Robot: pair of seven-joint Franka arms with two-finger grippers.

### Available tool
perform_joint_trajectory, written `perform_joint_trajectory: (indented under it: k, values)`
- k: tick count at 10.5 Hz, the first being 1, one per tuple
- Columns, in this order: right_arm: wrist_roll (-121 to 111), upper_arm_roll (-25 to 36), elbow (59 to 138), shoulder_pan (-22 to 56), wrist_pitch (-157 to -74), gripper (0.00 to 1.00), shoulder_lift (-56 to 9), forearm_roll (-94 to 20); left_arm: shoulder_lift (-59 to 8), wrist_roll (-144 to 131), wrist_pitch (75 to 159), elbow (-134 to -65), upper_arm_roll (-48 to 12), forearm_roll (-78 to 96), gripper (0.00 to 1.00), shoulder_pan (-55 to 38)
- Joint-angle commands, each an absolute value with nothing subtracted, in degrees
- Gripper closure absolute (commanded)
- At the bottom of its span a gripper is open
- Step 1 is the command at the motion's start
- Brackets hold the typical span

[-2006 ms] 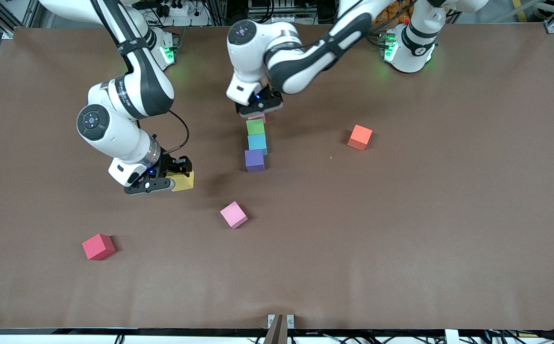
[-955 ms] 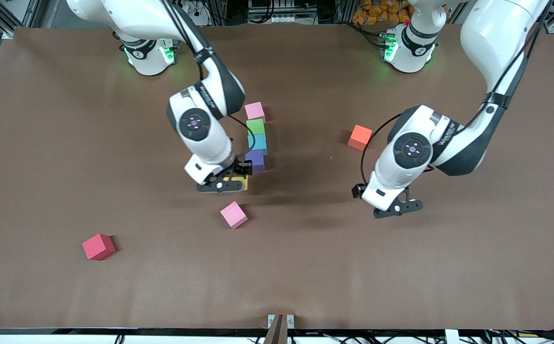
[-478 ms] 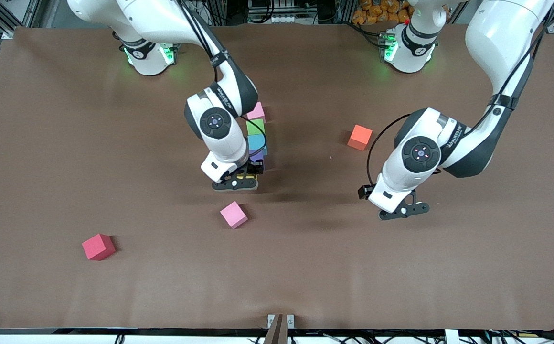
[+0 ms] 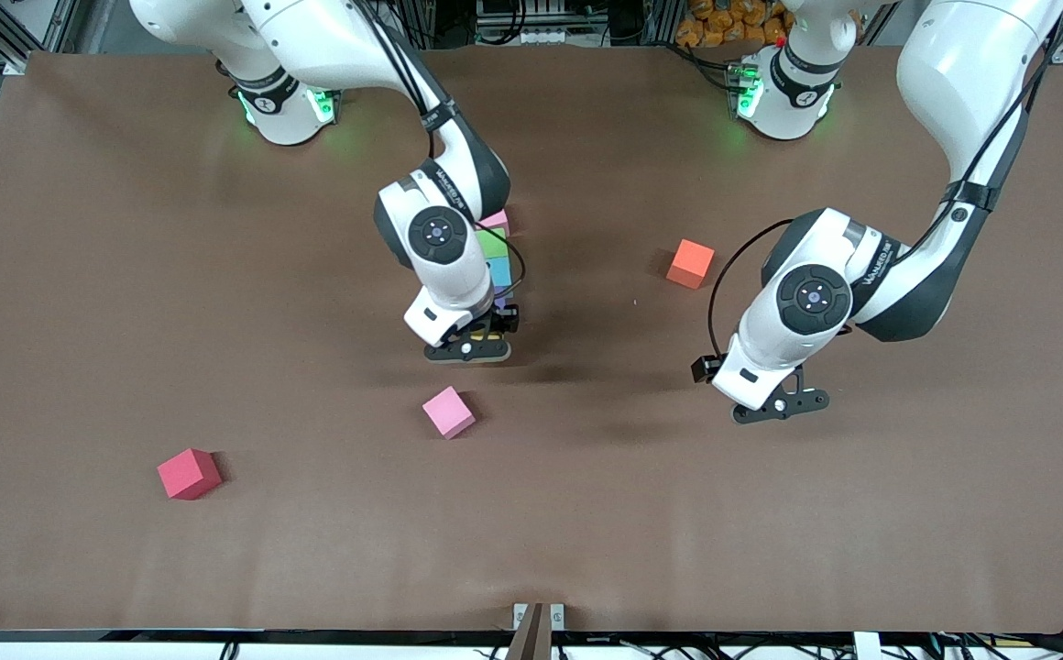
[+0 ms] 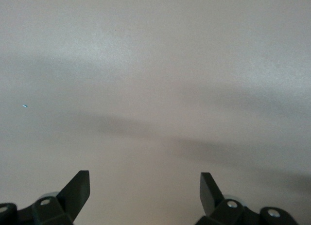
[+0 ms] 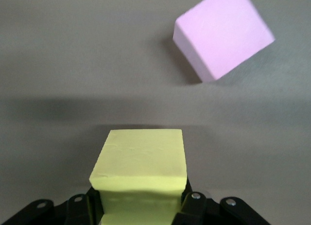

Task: Arrange blocks into number 1
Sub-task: 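Place the yellow cube beside the purple cube with the right gripper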

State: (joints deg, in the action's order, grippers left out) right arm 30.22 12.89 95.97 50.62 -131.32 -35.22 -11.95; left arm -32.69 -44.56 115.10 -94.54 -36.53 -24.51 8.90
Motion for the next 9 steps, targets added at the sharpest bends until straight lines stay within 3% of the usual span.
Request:
perform_joint_trajectory:
  k: [1,5,7,8,9]
  values:
    - [31.2,13.6,97.0,51.8,-130.8,0.66,-35.7,-11.9,-31.7,-43.4,114.2,-95.1,-37.0,-23.8,0.00,9.5]
    - [30.8,13.2,97.0,52.3,-129.7,0.65,-35.9,-13.2,-31.7,-43.2,113.0,-95.1,-37.0,-23.9,0.00,9.5]
    - [30.8,12.5,97.0,52.4,-129.7,0.58,-36.3,-13.2,-31.7,-43.2,113.0,-95.1,-37.0,-23.8,0.00,9.5]
    - [31.2,12.5,97.0,52.6,-129.7,0.15,-36.3,-13.2,-31.7,-43.2,113.0,-95.1,-37.0,-23.8,0.00,9.5]
    - [31.2,12.6,97.0,52.6,-129.2,0.00,-36.3,-13.1,-31.7,-43.2,113.0,-95.1,-37.0,-23.8,0.00,9.5]
